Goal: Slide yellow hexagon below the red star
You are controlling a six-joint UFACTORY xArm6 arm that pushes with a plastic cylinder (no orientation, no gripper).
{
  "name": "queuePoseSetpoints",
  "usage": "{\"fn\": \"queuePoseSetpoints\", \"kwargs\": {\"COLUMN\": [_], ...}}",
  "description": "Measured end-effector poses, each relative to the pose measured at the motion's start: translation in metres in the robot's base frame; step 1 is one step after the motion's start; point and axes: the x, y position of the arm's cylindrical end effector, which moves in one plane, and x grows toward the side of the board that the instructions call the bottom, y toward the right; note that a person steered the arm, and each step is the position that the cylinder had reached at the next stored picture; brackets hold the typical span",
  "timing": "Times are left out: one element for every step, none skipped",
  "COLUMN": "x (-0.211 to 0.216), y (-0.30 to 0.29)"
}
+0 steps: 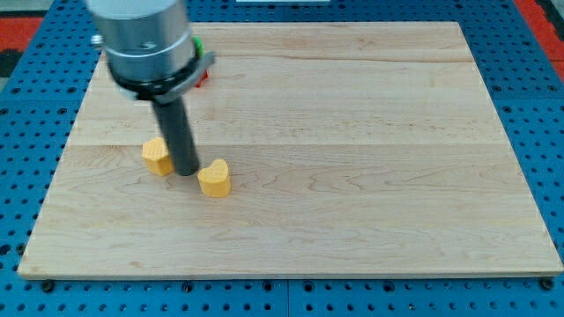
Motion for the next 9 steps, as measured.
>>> {"fn": "queuePoseSetpoints", "kwargs": {"x": [0.035,-0.003,-0.028,0.001,0.016,-0.010,-0.074,-0.095,-0.073], "y": [0.039,0.084,0.132,0.098,0.010,-0.053,-0.065,-0.031,-0.026]}}
